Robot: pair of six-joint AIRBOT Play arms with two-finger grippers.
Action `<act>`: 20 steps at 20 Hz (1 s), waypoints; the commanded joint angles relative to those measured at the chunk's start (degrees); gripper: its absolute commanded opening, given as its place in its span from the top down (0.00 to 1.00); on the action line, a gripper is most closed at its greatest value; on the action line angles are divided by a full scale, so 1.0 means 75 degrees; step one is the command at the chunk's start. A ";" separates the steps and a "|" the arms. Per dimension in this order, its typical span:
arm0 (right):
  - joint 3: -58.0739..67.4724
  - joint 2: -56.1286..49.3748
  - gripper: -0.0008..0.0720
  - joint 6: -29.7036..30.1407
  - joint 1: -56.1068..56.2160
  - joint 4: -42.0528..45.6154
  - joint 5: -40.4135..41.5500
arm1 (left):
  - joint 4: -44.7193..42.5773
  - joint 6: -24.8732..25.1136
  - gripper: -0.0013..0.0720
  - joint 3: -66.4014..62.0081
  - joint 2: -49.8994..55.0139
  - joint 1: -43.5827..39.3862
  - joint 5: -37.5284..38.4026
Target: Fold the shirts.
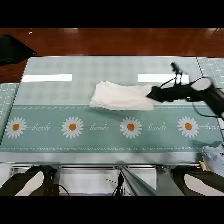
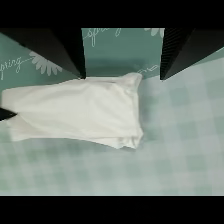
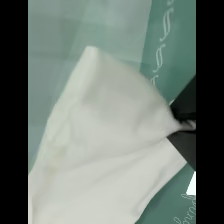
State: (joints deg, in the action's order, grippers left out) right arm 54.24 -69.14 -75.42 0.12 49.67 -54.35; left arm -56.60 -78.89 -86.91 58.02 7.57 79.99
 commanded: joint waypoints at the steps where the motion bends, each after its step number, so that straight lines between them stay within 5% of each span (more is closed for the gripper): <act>1: 0.1172 0.1632 0.96 -0.0656 -0.0976 0.1772 -0.1530 | -0.0003 0.0055 0.24 0.0000 0.0286 0.0003 -0.0032; 8: 0.3497 0.3075 0.96 -0.1087 -0.4858 0.5321 -0.4966 | -0.0003 0.0469 0.27 0.0000 0.1440 0.0003 -0.1139; 13: 0.3518 0.2932 0.96 -0.1381 -0.7236 0.6044 -0.6531 | -0.0003 0.1241 0.27 0.0000 0.2294 0.0003 -0.1276; 20: 0.3509 0.3255 0.96 -0.1754 -0.7970 0.8807 -0.6930 | -0.0006 0.1676 0.27 -0.0003 0.3238 0.0006 -0.1816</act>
State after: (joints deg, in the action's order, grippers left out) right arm 80.47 -45.87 -87.48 -57.71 104.53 -104.31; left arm -56.62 -67.85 -86.91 79.59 7.57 68.16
